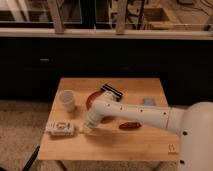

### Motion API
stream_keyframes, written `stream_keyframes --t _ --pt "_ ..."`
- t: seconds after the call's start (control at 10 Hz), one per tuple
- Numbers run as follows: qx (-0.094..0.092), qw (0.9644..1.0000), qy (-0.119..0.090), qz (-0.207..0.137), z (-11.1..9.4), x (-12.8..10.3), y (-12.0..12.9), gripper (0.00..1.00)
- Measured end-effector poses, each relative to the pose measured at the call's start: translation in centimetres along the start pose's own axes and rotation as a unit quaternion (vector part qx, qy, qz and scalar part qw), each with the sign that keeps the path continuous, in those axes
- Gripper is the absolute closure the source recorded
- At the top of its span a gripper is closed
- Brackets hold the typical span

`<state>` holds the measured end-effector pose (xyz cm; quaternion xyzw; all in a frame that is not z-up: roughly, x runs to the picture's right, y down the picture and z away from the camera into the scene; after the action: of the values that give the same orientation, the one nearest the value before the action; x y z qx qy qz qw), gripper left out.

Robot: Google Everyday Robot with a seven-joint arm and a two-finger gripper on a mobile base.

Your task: Place the bottle in the ceramic bowl

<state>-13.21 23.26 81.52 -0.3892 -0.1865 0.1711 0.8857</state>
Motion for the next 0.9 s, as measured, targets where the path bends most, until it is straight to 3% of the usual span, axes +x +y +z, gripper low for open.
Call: stream_keyframes --t 0.3,0.4,0.6,0.8,0.9 --pt "-0.006 1.0000 0.000 -0.003 0.7 -1.0 0.3 0.28" --pt "-0.002 1.0000 0.001 0.000 0.1 -0.7 0.1 0.23" --pt "0.006 0.9999 0.006 0.007 -1.4 1.0 -0.8 0.27" --pt "0.010 0.9999 0.007 0.012 -2.9 3.4 -1.4 0.43" --pt "0.007 0.9999 0.007 0.012 -3.2 3.9 -1.5 0.45"
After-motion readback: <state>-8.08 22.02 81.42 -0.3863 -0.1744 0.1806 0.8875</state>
